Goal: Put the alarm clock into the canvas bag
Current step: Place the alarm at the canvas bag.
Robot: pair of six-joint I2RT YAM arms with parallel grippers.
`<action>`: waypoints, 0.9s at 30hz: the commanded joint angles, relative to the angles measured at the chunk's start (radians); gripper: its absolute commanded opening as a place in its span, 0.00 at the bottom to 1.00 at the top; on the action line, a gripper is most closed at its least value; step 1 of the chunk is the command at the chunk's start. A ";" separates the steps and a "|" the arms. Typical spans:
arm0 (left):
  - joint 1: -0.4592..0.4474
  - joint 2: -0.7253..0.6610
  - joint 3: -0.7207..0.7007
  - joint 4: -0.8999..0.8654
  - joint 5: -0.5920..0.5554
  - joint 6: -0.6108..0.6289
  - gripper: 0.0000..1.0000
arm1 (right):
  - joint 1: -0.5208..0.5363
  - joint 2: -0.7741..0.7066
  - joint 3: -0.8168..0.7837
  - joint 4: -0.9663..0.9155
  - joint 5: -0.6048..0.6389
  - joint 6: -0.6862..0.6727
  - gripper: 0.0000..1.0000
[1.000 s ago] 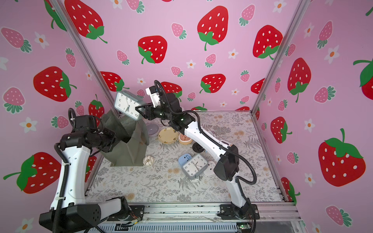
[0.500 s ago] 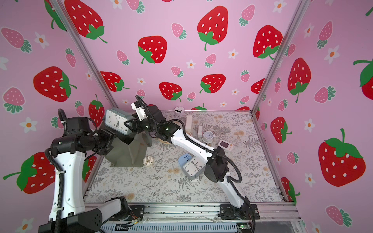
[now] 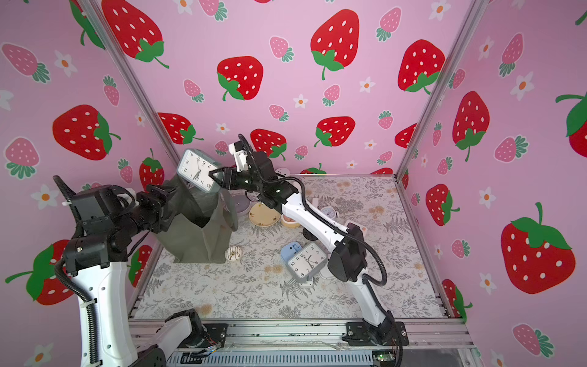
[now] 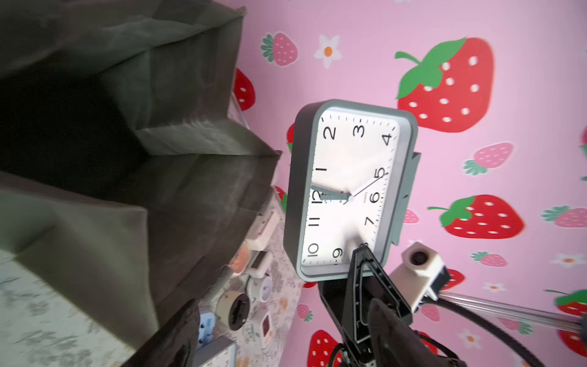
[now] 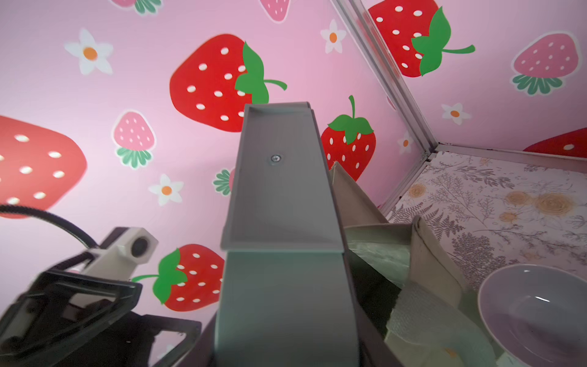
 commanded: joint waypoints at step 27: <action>-0.108 0.050 -0.110 0.608 0.045 -0.255 0.75 | -0.041 -0.103 -0.074 0.365 -0.333 0.680 0.10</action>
